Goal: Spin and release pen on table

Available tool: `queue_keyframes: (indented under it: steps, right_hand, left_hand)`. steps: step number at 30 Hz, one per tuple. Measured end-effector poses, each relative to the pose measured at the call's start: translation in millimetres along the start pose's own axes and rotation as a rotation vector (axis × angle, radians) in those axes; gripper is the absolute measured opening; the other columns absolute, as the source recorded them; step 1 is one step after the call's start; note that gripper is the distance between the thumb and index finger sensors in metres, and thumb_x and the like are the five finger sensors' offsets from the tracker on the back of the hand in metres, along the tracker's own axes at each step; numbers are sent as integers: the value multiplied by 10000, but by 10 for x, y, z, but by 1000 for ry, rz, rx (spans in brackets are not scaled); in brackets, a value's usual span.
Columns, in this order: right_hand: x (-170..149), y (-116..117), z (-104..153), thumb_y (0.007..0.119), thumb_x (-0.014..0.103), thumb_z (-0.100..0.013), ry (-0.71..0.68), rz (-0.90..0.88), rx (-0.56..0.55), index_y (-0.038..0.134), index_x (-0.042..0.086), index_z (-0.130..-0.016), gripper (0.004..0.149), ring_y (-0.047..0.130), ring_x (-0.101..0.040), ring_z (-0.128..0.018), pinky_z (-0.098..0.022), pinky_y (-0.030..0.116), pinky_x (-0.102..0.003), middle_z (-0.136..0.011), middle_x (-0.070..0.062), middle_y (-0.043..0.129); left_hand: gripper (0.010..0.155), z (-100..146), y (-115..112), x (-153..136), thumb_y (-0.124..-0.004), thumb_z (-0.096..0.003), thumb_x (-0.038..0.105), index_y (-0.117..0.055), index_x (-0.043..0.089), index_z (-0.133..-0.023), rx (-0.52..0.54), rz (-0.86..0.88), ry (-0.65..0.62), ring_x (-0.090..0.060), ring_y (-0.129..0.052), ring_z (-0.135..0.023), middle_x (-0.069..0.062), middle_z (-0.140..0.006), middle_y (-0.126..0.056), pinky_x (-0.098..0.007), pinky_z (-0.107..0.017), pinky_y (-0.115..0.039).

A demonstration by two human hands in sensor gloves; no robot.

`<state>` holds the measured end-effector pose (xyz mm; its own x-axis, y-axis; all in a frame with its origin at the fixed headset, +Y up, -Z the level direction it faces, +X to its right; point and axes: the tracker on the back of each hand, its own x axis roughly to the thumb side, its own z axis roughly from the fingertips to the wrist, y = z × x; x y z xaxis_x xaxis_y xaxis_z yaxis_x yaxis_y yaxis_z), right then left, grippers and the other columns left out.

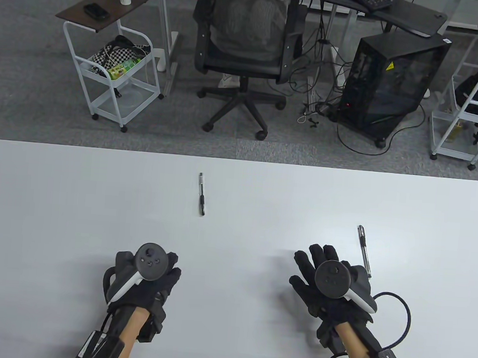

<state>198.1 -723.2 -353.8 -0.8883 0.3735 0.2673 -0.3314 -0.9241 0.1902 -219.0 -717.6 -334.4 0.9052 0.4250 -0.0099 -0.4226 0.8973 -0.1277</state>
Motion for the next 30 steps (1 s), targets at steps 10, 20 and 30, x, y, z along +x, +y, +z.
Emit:
queue_keyframes:
  steps: [10, 20, 30]
  right_hand:
    - [69, -111, 70, 588, 530, -617, -33, -20, -54, 416, 167, -1165, 680, 173, -548, -1065, -643, 285, -794, -1199, -217, 259]
    - [130, -922, 13, 694, 507, -610, 41, -123, -344, 490, 150, -1152, 680, 380, -556, -1062, -667, 420, -764, -1180, -213, 435]
    - [-1075, -505, -729, 791, 429, -572, 666, 215, -120, 586, 105, -1099, 652, 693, -495, -940, -636, 626, -650, -1062, -190, 669]
  left_hand:
    - [665, 170, 181, -352, -727, -568, 567, -516, 344, -1158, 246, 580, -108, -538, -472, -1078, -126, -1268, -456, -732, -709, -360]
    - [706, 185, 233, -373, -716, -568, 589, -455, 333, -1172, 263, 661, -181, -544, -404, -1092, -133, -1278, -386, -737, -708, -324]
    - [703, 147, 207, -335, -712, -574, 581, -453, 321, -1174, 214, 675, -191, -549, -408, -1084, -155, -1273, -386, -736, -705, -321]
